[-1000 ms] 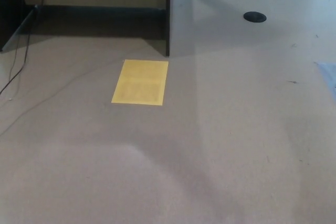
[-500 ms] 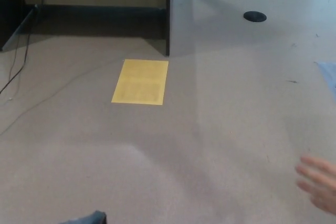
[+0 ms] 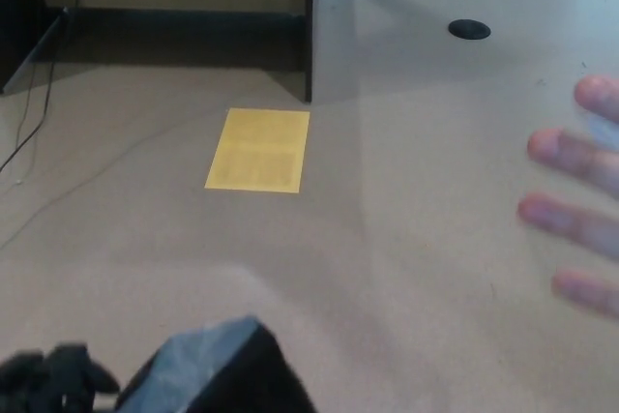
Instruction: A person is holding a plastic bag and the robot extends its left hand to grab the bag by hooking its thumb into the holes at the top and brings its hand down by its side. Then it extends its arm again to hand the plastic bag back to the person.
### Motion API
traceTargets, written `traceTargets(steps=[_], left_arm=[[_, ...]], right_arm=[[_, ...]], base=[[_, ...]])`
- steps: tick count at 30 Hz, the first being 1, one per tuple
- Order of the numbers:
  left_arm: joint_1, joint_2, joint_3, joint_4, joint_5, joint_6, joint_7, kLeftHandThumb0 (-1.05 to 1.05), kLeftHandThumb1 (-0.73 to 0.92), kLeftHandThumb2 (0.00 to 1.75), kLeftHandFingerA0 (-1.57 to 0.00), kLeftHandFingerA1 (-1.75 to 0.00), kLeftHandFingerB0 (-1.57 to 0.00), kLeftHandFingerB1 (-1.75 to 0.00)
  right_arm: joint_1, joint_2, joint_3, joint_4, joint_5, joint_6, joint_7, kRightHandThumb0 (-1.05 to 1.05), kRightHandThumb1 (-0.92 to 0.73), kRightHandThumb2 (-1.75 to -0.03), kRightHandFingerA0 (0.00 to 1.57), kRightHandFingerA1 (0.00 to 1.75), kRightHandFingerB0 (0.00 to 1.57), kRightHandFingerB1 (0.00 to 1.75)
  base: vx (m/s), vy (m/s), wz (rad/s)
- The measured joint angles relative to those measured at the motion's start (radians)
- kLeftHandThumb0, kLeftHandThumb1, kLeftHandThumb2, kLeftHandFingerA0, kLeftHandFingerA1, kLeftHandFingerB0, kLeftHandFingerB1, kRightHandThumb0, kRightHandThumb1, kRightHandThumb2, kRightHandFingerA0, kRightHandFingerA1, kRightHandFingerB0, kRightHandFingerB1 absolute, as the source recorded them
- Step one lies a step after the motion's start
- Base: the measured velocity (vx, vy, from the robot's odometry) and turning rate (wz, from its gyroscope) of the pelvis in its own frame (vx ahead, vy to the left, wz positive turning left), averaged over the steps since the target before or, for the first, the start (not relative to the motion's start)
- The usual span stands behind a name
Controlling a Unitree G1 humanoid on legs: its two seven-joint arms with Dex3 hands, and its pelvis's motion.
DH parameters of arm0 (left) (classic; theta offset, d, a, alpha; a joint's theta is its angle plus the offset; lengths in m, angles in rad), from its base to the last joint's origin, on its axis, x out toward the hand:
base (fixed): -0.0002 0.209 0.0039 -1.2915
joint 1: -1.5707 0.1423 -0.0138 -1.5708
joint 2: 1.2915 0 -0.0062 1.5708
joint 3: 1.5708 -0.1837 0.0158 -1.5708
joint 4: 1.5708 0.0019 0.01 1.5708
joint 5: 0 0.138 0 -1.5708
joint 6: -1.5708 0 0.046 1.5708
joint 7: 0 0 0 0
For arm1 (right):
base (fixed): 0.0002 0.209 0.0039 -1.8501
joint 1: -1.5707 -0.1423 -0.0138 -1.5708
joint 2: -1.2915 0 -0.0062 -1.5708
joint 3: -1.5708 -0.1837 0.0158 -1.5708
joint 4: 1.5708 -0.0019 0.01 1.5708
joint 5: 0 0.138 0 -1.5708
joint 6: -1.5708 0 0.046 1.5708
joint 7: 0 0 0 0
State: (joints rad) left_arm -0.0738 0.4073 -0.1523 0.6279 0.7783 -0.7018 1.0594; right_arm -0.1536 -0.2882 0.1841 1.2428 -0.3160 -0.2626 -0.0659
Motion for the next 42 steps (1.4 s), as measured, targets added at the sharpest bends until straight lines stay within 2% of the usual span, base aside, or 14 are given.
traceTargets(steps=[8,9,11,12,15,16,17,20,21,22,33,34,35,42], left_arm=[[-0.148,0.016,0.029,-0.123,-0.022,0.039,-0.111,-0.1,0.77,0.71,-0.82,-1.74,-0.67,-1.47],[-0.17,0.013,0.029,-0.142,-0.021,0.046,-0.121,-0.12,0.6,0.91,-1.2,-1.42,-0.82,-1.18],[-0.226,0.002,0.026,-0.193,-0.018,0.067,-0.147,-0.17,0.59,0.94,-1.2,-1.38,-0.84,-1.16],[-0.271,-0.014,0.019,-0.227,-0.016,0.082,-0.168,-0.03,0.7,0.75,-0.93,-1.66,-0.77,-1.37],[-0.369,-0.048,0.001,-0.283,-0.015,0.112,-0.218,-0.16,0.76,0.75,-0.9,-1.68,-0.68,-1.39],[-0.405,-0.062,-0.006,-0.298,-0.015,0.125,-0.238,-0.2,0.72,0.76,-1.09,-1.65,-0.78,-1.28],[-0.436,-0.073,-0.014,-0.312,-0.015,0.137,-0.257,-0.16,0.75,0.71,-0.91,-1.73,-0.71,-1.31],[-0.516,-0.111,-0.035,-0.353,-0.013,0.171,-0.309,-0.15,0.68,0.81,-0.89,-1.75,-0.63,-1.52],[-0.535,-0.12,-0.038,-0.362,-0.012,0.18,-0.321,-0.17,0.56,1.04,-1.23,-1.39,-0.81,-1.16],[-0.57,-0.135,-0.041,-0.378,-0.011,0.198,-0.342,-0.12,0.67,0.84,-0.89,-1.7,-0.69,-1.39],[-0.86,-0.165,-0.043,-0.331,-0.01,0.273,-0.45,-0.13,0.72,0.78,-0.95,-1.75,-0.68,-1.51],[-0.879,-0.164,-0.043,-0.316,-0.011,0.274,-0.454,-0.07,0.71,0.8,-1.11,-1.74,-0.68,-1.44],[-0.897,-0.163,-0.041,-0.303,-0.012,0.274,-0.457,-0.17,0.74,0.76,-0.95,-1.74,-0.68,-1.48],[-0.962,-0.166,-0.041,-0.266,-0.015,0.273,-0.468,-0.17,0.74,0.7,-0.92,-1.69,-0.69,-1.38]], right_arm=[[0.004,0.0,0.003,-0.001,0.0,0.0,0.008,-0.34,-0.69,-0.61,0.74,0.48,0.6,0.41],[0.004,0.0,0.004,-0.001,-0.001,0.0,0.009,-0.35,-0.68,-0.61,0.75,0.48,0.61,0.41],[0.002,0.0,0.004,-0.004,0.0,-0.001,0.011,-0.35,-0.69,-0.61,0.71,0.46,0.59,0.4],[0.001,0.0,0.004,-0.004,0.0,0.0,0.014,-0.35,-0.68,-0.61,0.72,0.46,0.59,0.4],[-0.003,-0.001,0.004,-0.006,0.0,0.001,0.02,-0.35,-0.69,-0.61,0.71,0.46,0.58,0.4],[-0.003,-0.001,0.004,-0.006,0.0,0.001,0.022,-0.35,-0.69,-0.6,0.7,0.46,0.58,0.4],[-0.003,-0.001,0.005,-0.006,0.0,0.001,0.023,-0.35,-0.7,-0.6,0.72,0.46,0.58,0.4],[-0.002,-0.004,0.005,-0.006,0.0,0.002,0.026,-0.34,-0.69,-0.61,0.72,0.47,0.58,0.4],[-0.002,-0.005,0.004,-0.006,0.0,0.002,0.027,-0.34,-0.69,-0.61,0.72,0.46,0.59,0.4],[-0.003,-0.005,0.004,-0.007,0.0,0.003,0.027,-0.34,-0.69,-0.61,0.72,0.45,0.6,0.4],[-0.004,-0.012,0.011,-0.011,-0.004,0.004,0.035,-0.34,-0.69,-0.62,0.72,0.47,0.59,0.41],[-0.006,-0.013,0.012,-0.011,-0.004,0.004,0.035,-0.35,-0.69,-0.62,0.71,0.47,0.59,0.41],[-0.007,-0.013,0.013,-0.011,-0.004,0.004,0.036,-0.36,-0.69,-0.61,0.71,0.46,0.59,0.4],[-0.009,-0.014,0.015,-0.01,-0.005,0.006,0.045,-0.33,-0.7,-0.61,0.69,0.46,0.59,0.4]], base=[[0.0,0.0,0.0],[0.0,0.0,0.0],[0.0,0.0,0.0],[0.0,0.0,0.0],[0.0,0.0,0.0],[0.0,0.0,0.0],[0.0,0.0,0.0],[0.0,0.0,0.0],[0.0,0.0,0.0],[0.0,0.0,0.0],[0.0,0.0,0.0],[0.0,0.0,0.0],[0.0,0.0,0.0],[0.0,0.0,0.0]])
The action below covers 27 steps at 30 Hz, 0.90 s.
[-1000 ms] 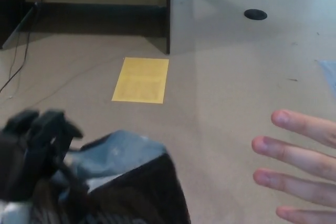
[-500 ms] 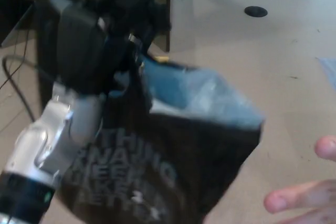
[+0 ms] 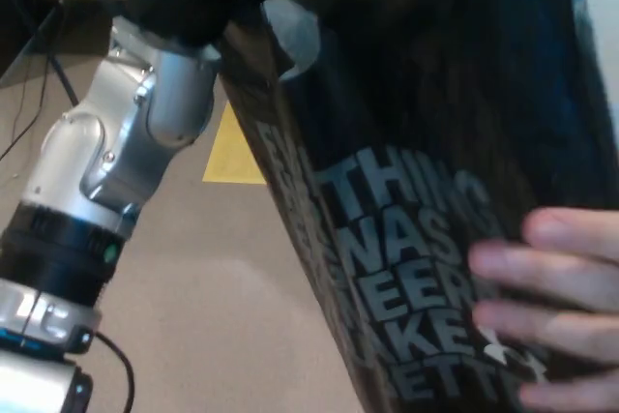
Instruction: A person is holding a plastic bag and the robot extends its left hand to grab the bag by hooking its thumb into the holes at the top and brings its hand down by its side. Then it extends its arm again to hand the plastic bag back to the person.
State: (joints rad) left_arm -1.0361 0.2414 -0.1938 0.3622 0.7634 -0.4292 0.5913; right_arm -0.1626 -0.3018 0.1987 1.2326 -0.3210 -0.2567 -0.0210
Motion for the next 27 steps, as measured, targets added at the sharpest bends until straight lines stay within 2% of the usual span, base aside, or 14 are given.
traceTargets(steps=[2,3,4,5,9,13,14,16,17,18,19,21,22,27], left_arm=[[-0.031,-0.01,-0.006,0.004,0.0,0.0,-0.004,-0.15,0.7,0.75,-0.94,-1.7,-0.67,-1.41],[-0.042,-0.016,-0.009,0.004,0.002,0.003,-0.005,-0.2,0.54,0.96,-1.26,-1.38,-0.82,-1.15],[-0.056,-0.025,-0.015,0.003,0.005,0.008,-0.005,-0.2,0.54,0.96,-1.26,-1.38,-0.82,-1.15],[-0.068,-0.032,-0.02,0.003,0.009,0.011,-0.005,-0.16,0.68,0.73,-0.98,-1.69,-0.7,-1.39],[-0.113,-0.07,-0.031,0.004,0.015,0.027,-0.006,-0.17,0.75,0.69,-0.92,-1.7,-0.66,-1.41],[-0.161,-0.12,-0.05,0.017,0.021,0.044,-0.004,-0.22,0.73,0.7,-1.03,-1.69,-0.72,-1.34],[-0.171,-0.13,-0.056,0.024,0.023,0.047,-0.002,-0.28,0.58,0.98,-1.3,-1.39,-0.82,-1.13],[-0.184,-0.148,-0.065,0.031,0.025,0.052,0.001,-0.28,0.58,0.97,-1.3,-1.4,-0.81,-1.13],[-0.187,-0.159,-0.069,0.031,0.026,0.056,0.002,-0.18,0.72,0.7,-1.0,-1.7,-0.69,-1.39],[-0.187,-0.165,-0.073,0.029,0.027,0.057,0.002,-0.16,0.68,0.73,-0.99,-1.7,-0.69,-1.4],[-0.187,-0.17,-0.077,0.025,0.028,0.059,0.002,-0.18,0.53,0.95,-1.31,-1.42,-0.85,-1.18],[-0.185,-0.173,-0.082,0.021,0.031,0.06,0.002,-0.2,0.54,0.95,-1.29,-1.4,-0.85,-1.17],[-0.183,-0.175,-0.083,0.02,0.032,0.06,0.002,-0.15,0.69,0.72,-0.99,-1.71,-0.71,-1.39],[-0.165,-0.173,-0.085,0.004,0.038,0.06,0.002,-0.14,0.71,0.76,-0.97,-1.71,-0.69,-1.44]], right_arm=[[0.0,0.0,0.001,-0.001,0.0,0.0,0.007,-0.34,-0.69,-0.61,0.68,0.46,0.59,0.4],[0.0,0.0,0.002,-0.001,0.0,-0.001,0.009,-0.34,-0.7,-0.61,0.68,0.45,0.59,0.4],[0.0,0.0,0.003,-0.001,0.0,-0.001,0.012,-0.34,-0.7,-0.61,0.68,0.45,0.59,0.4],[0.0,0.0,0.003,-0.001,0.0,-0.001,0.014,-0.34,-0.7,-0.61,0.68,0.45,0.59,0.4],[0.0,0.0,0.004,0.0,0.0,0.0,0.019,-0.35,-0.69,-0.61,0.69,0.46,0.58,0.4],[-0.003,0.0,0.006,0.0,-0.001,0.002,0.025,-0.34,-0.69,-0.61,0.69,0.46,0.59,0.4],[-0.006,0.0,0.008,0.0,-0.001,0.002,0.026,-0.35,-0.69,-0.61,0.7,0.46,0.58,0.4],[-0.013,-0.001,0.009,-0.001,-0.002,0.004,0.027,-0.35,-0.69,-0.61,0.71,0.46,0.59,0.4],[-0.015,-0.003,0.01,-0.002,-0.003,0.004,0.027,-0.36,-0.69,-0.61,0.72,0.48,0.59,0.4],[-0.017,-0.005,0.01,-0.003,-0.003,0.004,0.028,-0.36,-0.69,-0.61,0.71,0.47,0.59,0.4],[-0.017,-0.009,0.011,-0.004,-0.004,0.004,0.028,-0.36,-0.69,-0.61,0.69,0.45,0.59,0.4],[-0.017,-0.014,0.013,-0.003,-0.005,0.004,0.029,-0.35,-0.69,-0.61,0.69,0.45,0.59,0.4],[-0.018,-0.016,0.014,-0.003,-0.006,0.004,0.029,-0.36,-0.7,-0.61,0.69,0.45,0.59,0.4],[-0.018,-0.018,0.016,-0.005,-0.007,0.002,0.029,-0.37,-0.68,-0.61,0.72,0.48,0.61,0.41]], base=[[0.0,0.0,0.0],[0.0,0.0,0.0],[0.0,0.0,0.0],[0.0,0.0,0.0],[0.0,0.0,0.0],[0.0,0.0,0.0],[0.0,0.0,0.0],[0.0,0.0,0.0],[0.0,0.0,0.0],[0.0,0.0,0.0],[0.0,0.0,0.0],[0.0,0.0,0.0],[0.0,0.0,0.0],[0.0,0.0,0.0]])
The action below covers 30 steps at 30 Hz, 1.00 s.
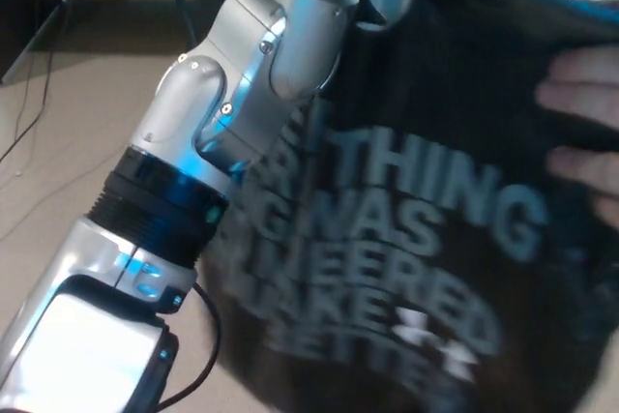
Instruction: A person is holding a plastic bag and the robot extends its left hand to grab the bag by hooking its thumb into the holes at the top and brings its hand down by its side. Then it extends its arm again to hand the plastic bag back to the person.
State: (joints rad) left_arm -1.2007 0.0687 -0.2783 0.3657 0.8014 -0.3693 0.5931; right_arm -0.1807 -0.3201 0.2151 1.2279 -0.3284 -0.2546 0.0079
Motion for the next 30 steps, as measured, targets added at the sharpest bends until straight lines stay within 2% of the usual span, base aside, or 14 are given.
traceTargets(steps=[4,5,6,7,8,9,10,12,13,14,16,22,23,30], left_arm=[[0.012,0.008,0.0,-0.015,0.003,0.0,-0.003,-0.18,0.76,0.68,-0.96,-1.7,-0.7,-1.28],[0.021,0.013,0.0,-0.025,0.004,0.0,-0.007,-0.23,0.6,0.99,-1.21,-1.35,-0.77,-0.94],[0.031,0.016,0.0,-0.038,0.004,0.001,-0.014,-0.23,0.6,0.99,-1.21,-1.35,-0.77,-0.94],[0.041,0.018,0.001,-0.052,0.003,0.005,-0.022,-0.24,0.74,0.66,-0.89,-1.64,-0.78,-0.66],[0.063,0.02,0.002,-0.082,0.002,0.01,-0.042,-0.29,0.68,0.6,-0.89,-0.88,-0.63,-0.4],[0.082,0.021,0.002,-0.105,0.0,0.018,-0.062,-0.29,0.68,0.6,-0.89,-0.88,-0.63,-0.4],[0.094,0.021,0.002,-0.121,0.0,0.023,-0.078,-0.32,0.6,0.58,-0.82,-0.48,-0.52,-0.37],[0.116,0.021,0.003,-0.148,-0.002,0.033,-0.107,-0.55,0.44,0.71,-0.29,-0.44,-0.19,-0.37],[0.134,0.022,0.003,-0.168,-0.005,0.041,-0.13,-0.31,0.3,0.87,-0.01,-0.49,0.0,-0.47],[0.144,0.024,0.003,-0.178,-0.007,0.045,-0.144,-0.62,0.39,0.75,-0.04,-0.25,-0.07,-0.26],[0.162,0.032,0.003,-0.2,-0.013,0.056,-0.179,-0.68,0.4,0.79,0.0,-0.05,0.0,-0.1],[0.192,0.067,0.002,-0.247,-0.033,0.077,-0.276,-0.7,0.4,0.82,0.0,0.0,0.0,-0.01],[0.195,0.074,0.002,-0.254,-0.037,0.08,-0.296,-0.9,0.4,0.62,0.0,0.0,0.0,-0.02],[0.212,0.121,0.002,-0.301,-0.063,0.105,-0.407,-0.98,0.39,0.66,0.0,0.0,0.0,0.0]], right_arm=[[0.0,0.0,0.001,0.0,-0.001,-0.003,0.0,-0.36,-0.68,-0.61,0.7,0.46,0.59,0.4],[-0.001,0.0,0.002,0.0,-0.002,-0.003,0.0,-0.36,-0.68,-0.61,0.69,0.45,0.58,0.4],[-0.001,0.0,0.003,0.0,-0.002,-0.003,0.0,-0.36,-0.68,-0.61,0.69,0.45,0.58,0.4],[0.0,0.0,0.004,0.0,-0.003,-0.004,0.0,-0.35,-0.69,-0.6,0.68,0.45,0.58,0.4],[0.004,0.0,0.006,0.001,-0.004,-0.005,0.0,-0.34,-0.69,-0.61,0.67,0.45,0.59,0.4],[0.008,0.0,0.007,0.002,-0.004,-0.005,0.0,-0.34,-0.69,-0.61,0.67,0.45,0.59,0.4],[0.01,0.0,0.006,0.002,-0.004,-0.005,0.001,-0.34,-0.69,-0.61,0.67,0.45,0.59,0.4],[0.012,0.001,0.006,0.001,-0.004,-0.006,0.001,-0.35,-0.69,-0.61,0.69,0.45,0.6,0.4],[0.015,0.001,0.006,0.0,-0.004,-0.006,0.001,-0.35,-0.69,-0.61,0.7,0.45,0.6,0.4],[0.016,0.002,0.007,0.0,-0.004,-0.006,0.001,-0.36,-0.69,-0.61,0.7,0.45,0.6,0.4],[0.017,0.003,0.007,0.0,-0.004,-0.006,0.001,-0.36,-0.69,-0.61,0.71,0.46,0.6,0.4],[0.017,0.006,0.01,-0.002,-0.004,-0.006,0.001,-0.35,-0.7,-0.61,0.71,0.46,0.59,0.4],[0.017,0.007,0.01,-0.003,-0.004,-0.006,0.001,-0.35,-0.7,-0.61,0.69,0.45,0.59,0.4],[0.015,0.009,0.01,-0.004,-0.004,-0.006,0.001,-0.34,-0.68,-0.6,0.68,0.46,0.59,0.4]], base=[[0.0,0.0,0.0],[0.0,0.0,0.0],[0.0,0.0,0.0],[0.0,0.0,0.0],[0.0,0.0,0.0],[0.0,0.0,0.0],[0.0,0.0,0.0],[0.0,0.0,0.0],[0.0,0.0,0.0],[0.0,0.0,0.0],[0.0,0.0,0.0],[0.0,0.0,0.0],[0.0,0.0,0.0],[0.0,0.0,0.0]])
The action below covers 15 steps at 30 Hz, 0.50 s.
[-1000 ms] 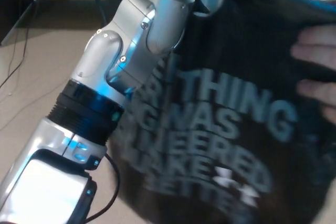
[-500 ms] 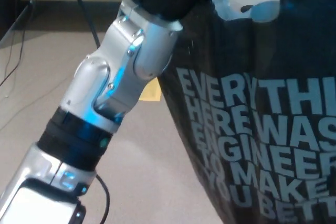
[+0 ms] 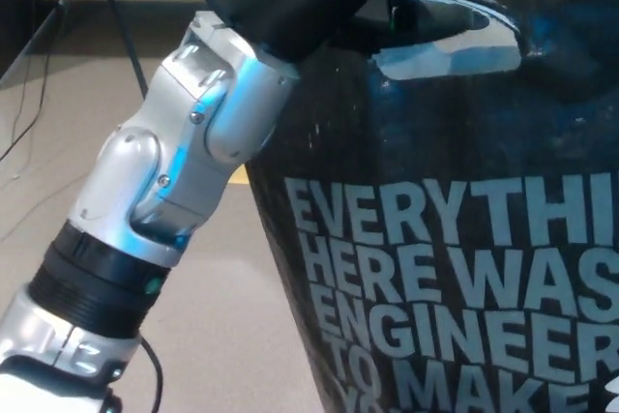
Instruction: A person is holding a plastic bag and the robot extends its left hand to grab the bag by hooking its thumb into the holes at the top and brings its hand down by its side. Then it extends its arm again to hand the plastic bag back to the person.
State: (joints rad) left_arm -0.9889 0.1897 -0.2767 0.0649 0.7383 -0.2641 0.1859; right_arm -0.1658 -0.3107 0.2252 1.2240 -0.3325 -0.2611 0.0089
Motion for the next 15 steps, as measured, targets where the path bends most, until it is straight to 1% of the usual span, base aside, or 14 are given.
traceTargets(steps=[1,2,3,4,5,7,8,9,10,11,12,14,15], left_arm=[[0.004,0.006,0.0,-0.006,-0.004,0.003,-0.012,-0.92,0.45,0.55,0.0,0.0,0.0,0.0],[0.01,0.014,0.0,-0.015,-0.01,0.009,-0.03,-0.95,0.4,0.64,0.0,0.0,0.0,0.0],[0.016,0.02,0.0,-0.024,-0.014,0.014,-0.047,-0.95,0.4,0.64,0.0,0.0,0.0,0.0],[0.021,0.025,0.0,-0.032,-0.017,0.019,-0.062,-0.91,0.45,0.55,0.0,0.0,0.0,0.0],[0.026,0.031,0.0,-0.039,-0.019,0.023,-0.075,-0.97,0.41,0.66,0.0,0.0,0.0,0.0],[0.039,0.048,0.0,-0.057,-0.029,0.032,-0.108,-0.98,0.41,0.67,0.0,0.0,0.0,0.0],[0.046,0.055,0.0,-0.065,-0.035,0.036,-0.123,-0.95,0.47,0.56,0.0,0.0,0.0,0.0],[0.051,0.06,0.0,-0.07,-0.039,0.04,-0.134,-0.97,0.42,0.68,0.0,0.0,0.0,0.0],[0.061,0.076,0.0,-0.081,-0.048,0.047,-0.161,-0.97,0.42,0.68,0.0,0.0,0.0,0.0],[0.067,0.086,0.0,-0.089,-0.054,0.051,-0.178,-0.95,0.47,0.56,0.0,0.0,0.0,0.0],[0.073,0.094,0.0,-0.096,-0.058,0.054,-0.19,-1.01,0.43,0.69,0.0,0.0,0.0,0.0],[0.094,0.117,0.0,-0.114,-0.07,0.062,-0.225,-1.02,0.45,0.68,0.0,-0.01,0.0,0.0],[0.107,0.131,0.001,-0.127,-0.077,0.067,-0.244,-0.97,0.41,0.67,0.0,-0.01,0.0,-0.01]], right_arm=[[0.0,0.0,0.0,0.0,0.0,0.0,0.0,-0.34,-0.68,-0.6,0.68,0.46,0.59,0.41],[0.0,0.0,0.0,0.0,0.0,0.0,0.0,-0.35,-0.68,-0.6,0.7,0.47,0.59,0.41],[0.0,0.0,0.001,0.0,0.0,0.0,0.0,-0.35,-0.68,-0.6,0.7,0.47,0.59,0.41],[-0.001,0.001,0.001,-0.001,0.0,0.0,0.0,-0.37,-0.69,-0.6,0.71,0.47,0.59,0.4],[-0.001,0.001,0.001,-0.001,0.0,0.0,0.0,-0.36,-0.69,-0.61,0.7,0.47,0.58,0.41],[-0.002,0.001,0.002,-0.001,0.0,0.0,0.0,-0.36,-0.69,-0.61,0.68,0.46,0.59,0.4],[-0.003,0.001,0.002,-0.001,0.0,0.0,0.0,-0.37,-0.69,-0.61,0.69,0.45,0.58,0.39],[-0.004,0.001,0.002,-0.001,0.0,0.0,0.0,-0.36,-0.69,-0.61,0.69,0.46,0.59,0.4],[-0.007,0.001,0.002,-0.001,0.0,0.0,0.0,-0.36,-0.69,-0.61,0.69,0.46,0.59,0.4],[-0.01,0.001,0.002,-0.001,0.0,0.0,0.0,-0.36,-0.69,-0.61,0.68,0.45,0.58,0.4],[-0.011,0.001,0.002,-0.001,0.0,0.0,0.0,-0.36,-0.69,-0.61,0.67,0.45,0.57,0.4],[-0.015,0.001,0.003,-0.002,0.0,0.0,0.0,-0.36,-0.69,-0.61,0.68,0.46,0.58,0.4],[-0.016,0.001,0.003,-0.001,0.0,0.0,0.0,-0.35,-0.69,-0.61,0.66,0.45,0.57,0.4]], base=[[0.0,0.0,0.0],[0.0,0.0,0.0],[0.0,0.0,0.0],[0.0,0.0,0.0],[0.0,0.0,0.0],[0.0,0.0,0.0],[0.0,0.0,0.0],[0.0,0.0,0.0],[0.0,0.0,0.0],[0.0,0.0,0.0],[0.0,0.0,0.0],[0.0,0.0,0.0],[0.0,0.0,0.0]])
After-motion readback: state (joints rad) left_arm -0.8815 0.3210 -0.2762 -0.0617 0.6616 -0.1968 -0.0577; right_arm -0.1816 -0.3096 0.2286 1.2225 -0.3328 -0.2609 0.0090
